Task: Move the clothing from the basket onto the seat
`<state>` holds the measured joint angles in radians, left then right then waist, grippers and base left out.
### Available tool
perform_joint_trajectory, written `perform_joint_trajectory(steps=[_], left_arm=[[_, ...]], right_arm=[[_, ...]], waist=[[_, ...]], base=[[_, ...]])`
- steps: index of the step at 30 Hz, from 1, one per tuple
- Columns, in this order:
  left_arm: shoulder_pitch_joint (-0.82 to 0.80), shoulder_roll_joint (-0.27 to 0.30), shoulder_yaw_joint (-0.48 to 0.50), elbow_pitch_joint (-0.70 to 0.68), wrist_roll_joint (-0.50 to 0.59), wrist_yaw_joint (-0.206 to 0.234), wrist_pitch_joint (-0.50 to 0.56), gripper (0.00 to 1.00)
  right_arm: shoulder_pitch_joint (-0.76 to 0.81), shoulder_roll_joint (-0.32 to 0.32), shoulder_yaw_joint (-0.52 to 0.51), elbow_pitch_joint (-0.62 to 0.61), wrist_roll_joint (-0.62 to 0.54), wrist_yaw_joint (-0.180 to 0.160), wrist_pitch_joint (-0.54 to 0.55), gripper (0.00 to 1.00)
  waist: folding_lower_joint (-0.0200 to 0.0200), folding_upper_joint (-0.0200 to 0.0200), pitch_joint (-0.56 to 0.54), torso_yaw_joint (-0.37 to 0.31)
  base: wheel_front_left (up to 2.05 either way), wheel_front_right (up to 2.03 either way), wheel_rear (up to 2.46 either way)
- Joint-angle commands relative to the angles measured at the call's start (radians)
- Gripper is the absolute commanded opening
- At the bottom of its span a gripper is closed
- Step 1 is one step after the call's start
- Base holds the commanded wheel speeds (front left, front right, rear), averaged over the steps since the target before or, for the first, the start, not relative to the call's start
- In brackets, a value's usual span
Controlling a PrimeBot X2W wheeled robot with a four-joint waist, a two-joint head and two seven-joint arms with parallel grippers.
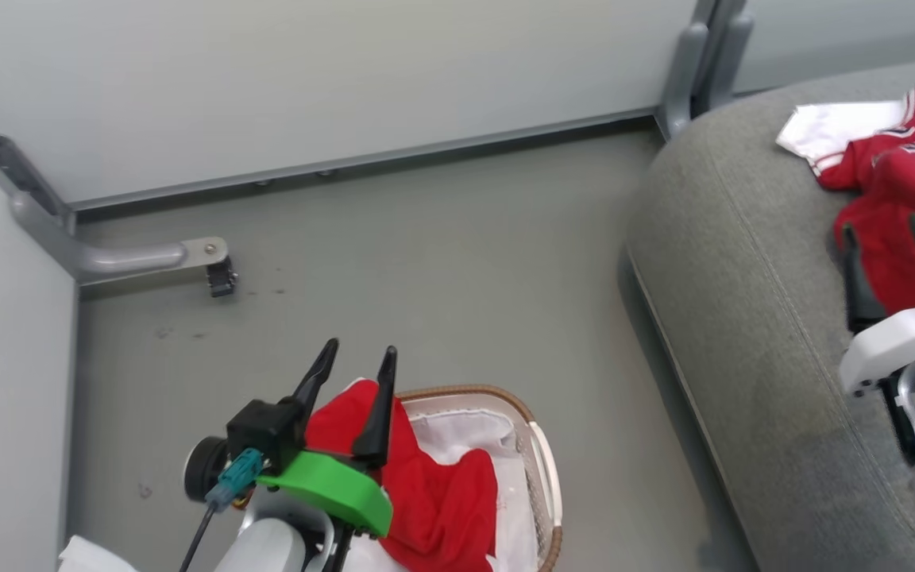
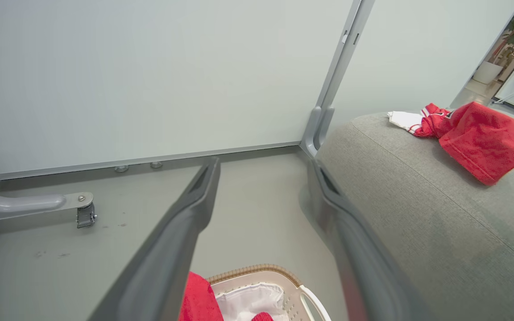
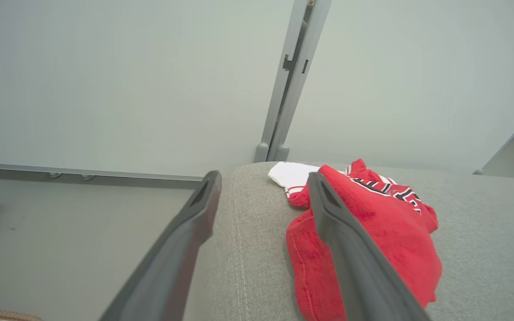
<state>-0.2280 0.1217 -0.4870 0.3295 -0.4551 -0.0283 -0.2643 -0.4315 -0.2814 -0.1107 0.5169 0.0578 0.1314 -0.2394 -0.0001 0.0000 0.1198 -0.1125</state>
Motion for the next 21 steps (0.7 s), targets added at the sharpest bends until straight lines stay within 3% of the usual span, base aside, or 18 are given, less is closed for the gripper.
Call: perform_joint_trajectory(steps=[1, 13, 21], left_arm=[[0.029, 0.004, 0.021, -0.005, 0.011, 0.005, 0.0, 1.0], [0.2, 0.002, 0.215, -0.066, 0.059, 0.045, 0.0, 1.0], [0.307, -0.022, 0.297, -0.095, 0.066, 0.03, 0.0, 1.0]], right_arm=[[0.026, 0.017, 0.011, -0.009, -0.008, -0.001, -0.002, 1.0], [0.122, 0.171, 0.091, -0.072, -0.013, -0.001, -0.026, 1.0], [0.273, 0.227, 0.082, -0.175, 0.006, -0.001, -0.027, 1.0]], waist=[[0.0001, 0.0, -0.069, 0.07], [0.0001, 0.0, -0.127, 0.152], [0.0001, 0.0, -0.153, 0.175]], base=[[0.0, 0.0, 0.0], [0.0, 0.0, 0.0], [0.0, 0.0, 0.0]])
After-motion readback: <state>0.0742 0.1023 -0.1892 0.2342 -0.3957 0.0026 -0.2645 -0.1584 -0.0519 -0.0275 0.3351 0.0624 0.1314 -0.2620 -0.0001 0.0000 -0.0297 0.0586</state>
